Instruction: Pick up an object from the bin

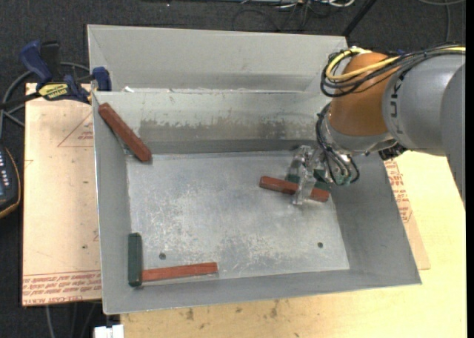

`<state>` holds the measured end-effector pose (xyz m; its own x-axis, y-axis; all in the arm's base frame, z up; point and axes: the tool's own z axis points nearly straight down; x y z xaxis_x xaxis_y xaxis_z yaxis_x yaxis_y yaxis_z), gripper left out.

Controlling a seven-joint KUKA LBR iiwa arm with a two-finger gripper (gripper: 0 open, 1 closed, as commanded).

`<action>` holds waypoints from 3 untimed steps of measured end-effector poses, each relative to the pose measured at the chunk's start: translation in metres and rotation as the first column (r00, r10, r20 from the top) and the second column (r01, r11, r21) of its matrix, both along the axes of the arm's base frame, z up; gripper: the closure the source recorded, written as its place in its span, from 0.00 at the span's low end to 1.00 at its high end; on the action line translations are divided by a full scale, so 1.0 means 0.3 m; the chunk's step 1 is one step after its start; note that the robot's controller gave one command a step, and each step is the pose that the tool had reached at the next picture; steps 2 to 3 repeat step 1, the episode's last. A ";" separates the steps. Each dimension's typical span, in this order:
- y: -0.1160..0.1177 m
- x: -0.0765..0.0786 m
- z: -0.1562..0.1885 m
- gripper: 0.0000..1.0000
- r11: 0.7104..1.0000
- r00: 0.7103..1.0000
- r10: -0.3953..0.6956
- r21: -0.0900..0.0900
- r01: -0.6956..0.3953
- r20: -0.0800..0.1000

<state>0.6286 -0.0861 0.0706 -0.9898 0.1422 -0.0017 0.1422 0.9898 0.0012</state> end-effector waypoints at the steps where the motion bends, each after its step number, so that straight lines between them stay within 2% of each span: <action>1: 0.022 0.057 0.563 1.00 0.998 0.998 0.062 -0.003 -0.062 0.012; 3: 0.022 0.057 0.563 1.00 0.998 0.998 0.062 -0.003 -0.062 0.012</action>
Offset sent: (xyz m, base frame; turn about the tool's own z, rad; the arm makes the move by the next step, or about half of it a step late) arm 0.0146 0.0066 0.1634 -0.0638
